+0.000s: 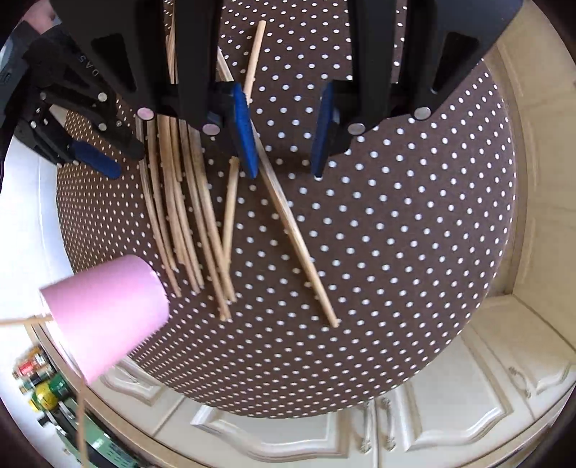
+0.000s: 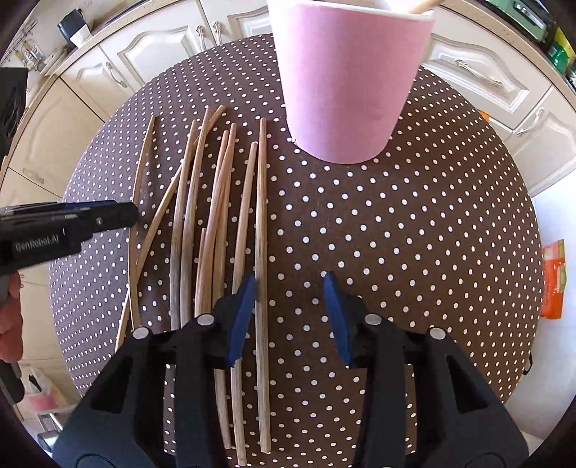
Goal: Organize utensils
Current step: 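Move the left tool back to the chopstick pile while the right tool returns too, then close the left tool on a chopstick while the right tool grasps another chopstick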
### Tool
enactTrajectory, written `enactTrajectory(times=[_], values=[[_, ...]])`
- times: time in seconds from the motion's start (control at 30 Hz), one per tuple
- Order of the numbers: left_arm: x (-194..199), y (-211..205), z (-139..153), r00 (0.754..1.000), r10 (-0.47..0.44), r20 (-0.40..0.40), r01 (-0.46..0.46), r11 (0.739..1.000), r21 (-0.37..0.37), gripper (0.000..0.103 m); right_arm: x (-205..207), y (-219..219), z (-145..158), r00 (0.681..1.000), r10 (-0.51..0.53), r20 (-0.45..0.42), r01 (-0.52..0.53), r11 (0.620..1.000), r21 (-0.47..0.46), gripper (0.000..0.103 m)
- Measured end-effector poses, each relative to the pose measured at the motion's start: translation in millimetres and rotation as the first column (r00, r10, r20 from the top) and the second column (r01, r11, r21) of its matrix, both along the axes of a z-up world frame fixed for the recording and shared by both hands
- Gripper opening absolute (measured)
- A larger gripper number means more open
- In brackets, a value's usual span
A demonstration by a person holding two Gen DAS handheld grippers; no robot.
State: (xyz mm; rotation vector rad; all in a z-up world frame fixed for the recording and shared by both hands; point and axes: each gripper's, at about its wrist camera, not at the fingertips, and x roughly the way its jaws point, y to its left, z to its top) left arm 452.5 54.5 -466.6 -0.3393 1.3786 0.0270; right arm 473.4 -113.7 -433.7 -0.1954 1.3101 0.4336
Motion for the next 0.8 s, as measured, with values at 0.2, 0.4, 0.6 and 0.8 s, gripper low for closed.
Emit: enactTrajectory(times=[0.2,0.4,0.6,0.8], values=[[17.9,24.2,-0.8,0.998,0.03,-0.059,-0.03,1.0,0.007,0.031,6.7,21.1,-3.1,0.999,0.048,-0.004,-0.048,0.995,-0.083,0.035],[44.7,35.6,-2.4,0.992,0.027,-0.123,-0.024,0.999,0.022,0.031,26.6,40.8,-6.4,0.998,0.05,-0.048,-0.056,0.99,-0.126,0.034],[72.3,19.9,-5.1,0.983,-0.014,-0.185,0.025,0.998,0.062,0.031,58.9,58.7,-8.9,0.989,0.059,-0.133,-0.081,0.983,-0.164,0.033],[94.2,2.2,-4.4,0.977,-0.024,-0.214,0.052,0.991,0.125,0.007,91.9,71.0,-13.1,0.984,0.057,-0.171,-0.089,0.979,-0.182,0.022]])
